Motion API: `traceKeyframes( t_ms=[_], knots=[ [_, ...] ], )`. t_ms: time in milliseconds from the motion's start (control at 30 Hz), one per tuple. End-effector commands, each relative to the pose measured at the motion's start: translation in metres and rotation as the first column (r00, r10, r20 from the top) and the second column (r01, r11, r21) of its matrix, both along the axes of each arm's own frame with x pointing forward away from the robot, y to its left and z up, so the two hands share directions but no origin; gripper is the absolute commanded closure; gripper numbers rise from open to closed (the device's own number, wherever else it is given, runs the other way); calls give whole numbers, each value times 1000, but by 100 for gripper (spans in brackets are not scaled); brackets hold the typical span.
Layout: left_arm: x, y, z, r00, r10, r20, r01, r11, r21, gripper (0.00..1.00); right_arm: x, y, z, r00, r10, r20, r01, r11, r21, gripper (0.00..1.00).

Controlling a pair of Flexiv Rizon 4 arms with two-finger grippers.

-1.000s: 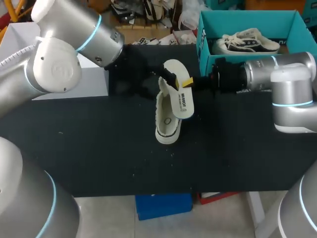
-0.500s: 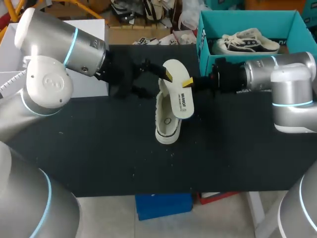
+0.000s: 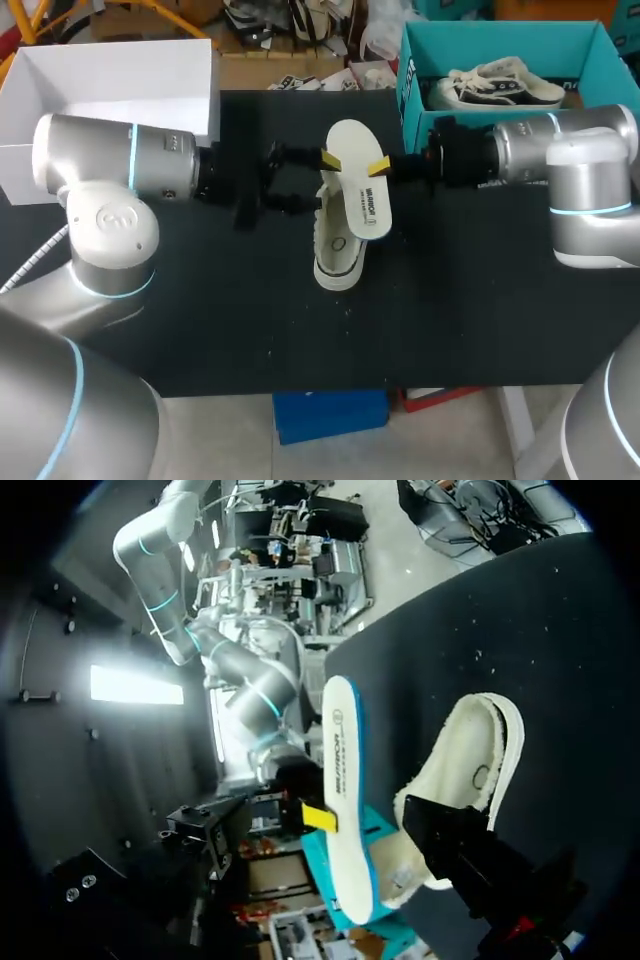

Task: Take the shoe out of the shoebox, open the shoe tongue, remove and reinsert the insole, then place the shoe into the shoebox

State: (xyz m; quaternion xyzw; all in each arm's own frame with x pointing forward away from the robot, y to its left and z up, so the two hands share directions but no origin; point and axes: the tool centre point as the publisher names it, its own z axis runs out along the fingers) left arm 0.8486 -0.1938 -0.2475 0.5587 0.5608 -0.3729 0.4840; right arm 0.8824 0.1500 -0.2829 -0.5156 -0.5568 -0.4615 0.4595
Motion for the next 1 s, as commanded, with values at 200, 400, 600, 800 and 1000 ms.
traceKeyframes(
  t_ms=[200, 400, 600, 800, 1000],
  knots=[
    [23, -14, -13, 998, -37, 51, 47, 975, -216, 18, 0, 1, 0, 1000, 0, -1, 0, 1000, -2, 100],
    [35, -26, -17, 998, -32, 63, 45, 977, -209, 34, 0, 1, 0, 1000, 0, -1, 0, 1000, -2, 100],
    [42, -37, -22, 998, -2, 58, 13, 981, -194, 52, 0, 1, 0, 1000, 0, -1, 0, 1000, -2, 100],
    [42, -44, -26, 999, 23, 42, -14, 980, -197, 53, 0, 1, 0, 1000, 0, -1, 0, 1000, -2, 100],
    [40, -45, -29, 999, 37, 28, -31, 979, -204, 64, 0, 1, 0, 1000, 0, -1, 0, 1000, -2, 100]
  ],
)
